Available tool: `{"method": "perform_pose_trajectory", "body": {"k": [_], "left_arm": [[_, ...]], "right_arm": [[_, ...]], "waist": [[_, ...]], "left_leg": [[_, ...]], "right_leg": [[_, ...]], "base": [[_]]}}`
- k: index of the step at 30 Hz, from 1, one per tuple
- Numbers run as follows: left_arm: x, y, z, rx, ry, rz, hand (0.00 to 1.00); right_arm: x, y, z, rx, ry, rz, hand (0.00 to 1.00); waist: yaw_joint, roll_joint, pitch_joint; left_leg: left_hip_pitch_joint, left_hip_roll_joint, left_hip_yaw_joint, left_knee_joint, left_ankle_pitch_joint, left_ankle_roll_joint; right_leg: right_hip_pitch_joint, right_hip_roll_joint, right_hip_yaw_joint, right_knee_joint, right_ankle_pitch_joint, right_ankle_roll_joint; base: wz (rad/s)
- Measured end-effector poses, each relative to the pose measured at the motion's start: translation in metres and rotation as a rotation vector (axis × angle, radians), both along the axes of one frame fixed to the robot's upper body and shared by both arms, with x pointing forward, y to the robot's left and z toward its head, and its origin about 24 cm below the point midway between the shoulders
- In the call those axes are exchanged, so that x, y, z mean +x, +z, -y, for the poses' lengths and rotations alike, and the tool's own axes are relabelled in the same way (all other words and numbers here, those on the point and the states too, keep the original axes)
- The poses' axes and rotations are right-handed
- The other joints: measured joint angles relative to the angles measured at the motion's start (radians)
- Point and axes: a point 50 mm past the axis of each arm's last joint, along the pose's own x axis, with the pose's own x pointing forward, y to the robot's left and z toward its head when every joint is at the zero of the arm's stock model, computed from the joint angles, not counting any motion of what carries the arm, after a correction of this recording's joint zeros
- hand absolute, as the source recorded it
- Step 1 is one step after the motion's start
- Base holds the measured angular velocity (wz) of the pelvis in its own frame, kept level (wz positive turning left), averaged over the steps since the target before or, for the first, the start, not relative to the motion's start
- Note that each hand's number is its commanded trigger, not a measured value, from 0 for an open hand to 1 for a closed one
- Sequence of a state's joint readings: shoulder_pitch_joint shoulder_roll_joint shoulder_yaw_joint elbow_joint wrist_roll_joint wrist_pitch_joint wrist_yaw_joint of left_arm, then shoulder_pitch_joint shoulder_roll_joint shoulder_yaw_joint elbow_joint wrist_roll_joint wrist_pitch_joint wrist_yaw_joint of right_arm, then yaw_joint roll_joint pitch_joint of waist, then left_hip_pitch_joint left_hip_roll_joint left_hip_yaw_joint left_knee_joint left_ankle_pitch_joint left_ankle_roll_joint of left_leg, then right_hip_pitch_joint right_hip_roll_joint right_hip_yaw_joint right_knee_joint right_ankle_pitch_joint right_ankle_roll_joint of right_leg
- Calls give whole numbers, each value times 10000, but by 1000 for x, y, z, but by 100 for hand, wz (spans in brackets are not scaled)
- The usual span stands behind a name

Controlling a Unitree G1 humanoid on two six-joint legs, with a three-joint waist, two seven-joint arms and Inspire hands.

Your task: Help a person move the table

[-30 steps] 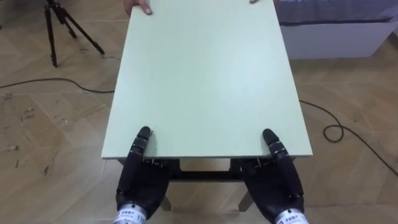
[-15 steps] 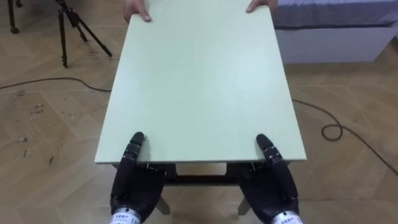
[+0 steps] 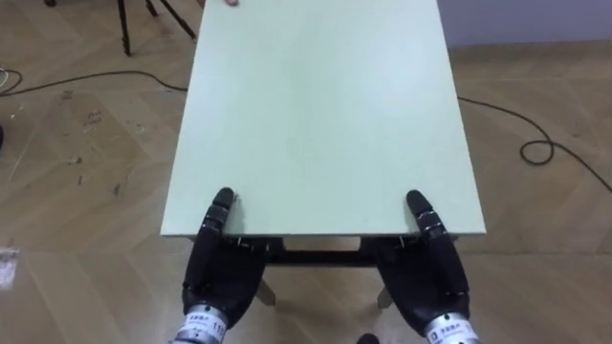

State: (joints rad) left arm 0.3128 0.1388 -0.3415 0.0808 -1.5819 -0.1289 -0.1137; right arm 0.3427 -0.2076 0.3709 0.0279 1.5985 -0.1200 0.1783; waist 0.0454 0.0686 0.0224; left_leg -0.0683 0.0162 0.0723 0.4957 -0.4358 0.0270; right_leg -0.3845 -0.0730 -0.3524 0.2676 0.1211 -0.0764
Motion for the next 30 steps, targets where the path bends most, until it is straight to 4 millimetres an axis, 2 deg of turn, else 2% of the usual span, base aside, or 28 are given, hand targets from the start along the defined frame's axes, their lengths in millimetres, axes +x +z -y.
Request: {"method": "perform_pose_trajectory", "body": {"k": [2,3,4,5,6,7,8,9,10,11,12,13,14,15,16,17,18,19,20,21,23,24,26,29,30], "left_arm": [[-4,-2,1,-132,33,-176,100],[-4,-2,1,-144,22,-171,100],[-4,-3,3,-136,-34,-189,100],[-3,-3,7,-179,-215,-212,100],[-2,-3,8,-175,-324,-199,100],[-2,-2,10,-167,-406,-158,100],[-2,-2,10,-162,-438,-133,100],[-1,-2,9,-156,-430,-120,100],[0,-1,7,-132,-396,-78,100],[0,-2,7,-155,-361,-115,100],[-1,-2,8,-204,-322,-145,100],[-2,-1,5,-269,-176,-62,100],[0,0,4,-231,-274,5,100],[0,0,4,-152,-320,5,100],[0,1,3,11,-374,62,100],[3,2,3,60,-425,164,100],[4,3,4,39,-467,212,100],[5,4,5,72,-555,251,100],[6,6,6,107,-600,359,100],[6,7,6,189,-633,440,100],[14,12,4,378,-666,740,100],[16,14,3,414,-686,808,100],[23,18,1,529,-658,1066,100],[28,21,-4,676,-544,1259,100],[29,22,-4,745,-575,1298,100]], "right_arm": [[-2,-1,2,-81,188,-83,100],[-2,-1,2,-90,181,-74,100],[-2,-1,4,-121,143,-100,100],[-5,-2,8,-125,-3,-162,100],[-7,-3,9,-100,-80,-170,100],[-8,-3,11,-103,-200,-120,100],[-9,-3,10,-102,-253,-56,100],[-8,-3,11,-95,-293,-30,100],[-7,-2,8,-75,-202,20,100],[-7,-2,7,-71,-180,30,100],[-5,-1,7,-110,-145,70,100],[0,1,6,-100,-43,159,100],[-3,0,4,-12,-137,75,100],[-5,-1,4,48,-207,17,100],[-6,-2,3,126,-330,-15,100],[-4,-1,3,149,-367,34,100],[-3,0,4,100,-387,92,100],[-3,0,6,60,-425,118,100],[-3,1,6,108,-419,144,100],[-2,1,6,159,-466,195,100],[-1,3,4,313,-567,321,100],[1,4,3,347,-581,371,100],[9,7,2,343,-495,602,100],[15,8,-1,442,-380,683,100],[18,7,-4,525,-286,672,100]], "waist": [[-232,-80,-27],[-365,-140,-24],[-716,-199,-10],[-914,-205,-7],[-936,-258,-7],[-936,-317,-13],[-932,-327,-22],[-913,-361,-31],[-892,-442,-18],[-924,-402,-106],[-847,-214,-229],[-624,-58,-318],[-878,-422,-257],[-952,-662,-256],[-927,-1019,-238],[-895,-1091,-143],[-901,-1018,-51],[-876,-923,-39],[-793,-903,-58],[-784,-909,-57],[-896,-1234,-68],[-858,-1299,-68],[-602,-1380,-33],[-406,-1393,-23],[-383,-1391,-15]], "left_leg": [[-338,-345,113,28,378,303],[-469,-423,143,42,471,375],[-604,-434,397,76,618,516],[-623,-289,810,-5,761,577],[-620,-267,959,-119,870,568],[-658,-194,1287,-299,1080,526],[-781,-101,1562,-304,1181,486],[-842,-89,1678,-276,1212,482],[-999,-189,1728,-123,1253,431],[-1227,-407,1320,-216,1381,526],[-1431,-491,1042,-364,1498,613],[-1679,-319,872,-575,1755,750],[-1506,-626,859,-788,2013,790],[-1418,-825,881,-871,2087,806],[-1451,-1041,1010,-754,2115,825],[-1635,-1041,1064,-426,2096,827],[-1724,-964,1053,-241,2103,824],[-1878,-919,1099,-286,2130,817],[-2093,-745,1156,-455,2231,850],[-2236,-672,1260,-472,2270,902],[-2589,-675,2119,-406,2390,1104],[-2720,-679,2297,-331,2418,1146],[-3372,-511,2643,130,2443,1163],[-3913,-64,3012,424,2558,1118],[-4131,145,3018,461,2771,1060]], "right_leg": [[21,-270,364,-561,578,1498],[-40,-344,504,-498,627,1638],[-292,-579,846,783,186,1140],[-440,-824,1401,2638,-986,817],[-427,-940,1565,3479,-1566,880],[-256,-1205,1704,4771,-2501,959],[108,-1430,1839,5592,-3132,1067],[290,-1536,1936,5841,-3329,1121],[349,-1467,2185,5665,-3393,1363],[305,-1142,2285,5172,-3279,1810],[307,-830,2561,4638,-3179,2183],[310,-700,2872,4830,-3106,2138],[807,-1443,2518,6044,-3337,1888],[1100,-1866,2378,6495,-3369,1863],[1518,-2227,2379,7107,-3281,1739],[1729,-2200,2480,6850,-3355,1753],[1712,-2089,2423,6732,-3348,1742],[1651,-1868,2448,6361,-3357,1756],[1663,-1751,2450,5981,-3453,1892],[1698,-1708,2446,5842,-3580,2015],[1982,-1752,2420,5810,-4222,1901],[2078,-1738,2424,5580,-4537,1880],[2321,-1660,2424,4192,-5535,1828],[2355,-1440,2102,3250,-5940,1734],[2267,-1209,2115,2989,-5965,1645]], "base": [[8],[64],[90],[92],[66],[36],[23],[7],[-5],[-25],[-65],[-31],[0],[44],[8],[0],[-7],[-15],[-19],[-6],[21],[-4],[-34],[-22],[-6]]}}
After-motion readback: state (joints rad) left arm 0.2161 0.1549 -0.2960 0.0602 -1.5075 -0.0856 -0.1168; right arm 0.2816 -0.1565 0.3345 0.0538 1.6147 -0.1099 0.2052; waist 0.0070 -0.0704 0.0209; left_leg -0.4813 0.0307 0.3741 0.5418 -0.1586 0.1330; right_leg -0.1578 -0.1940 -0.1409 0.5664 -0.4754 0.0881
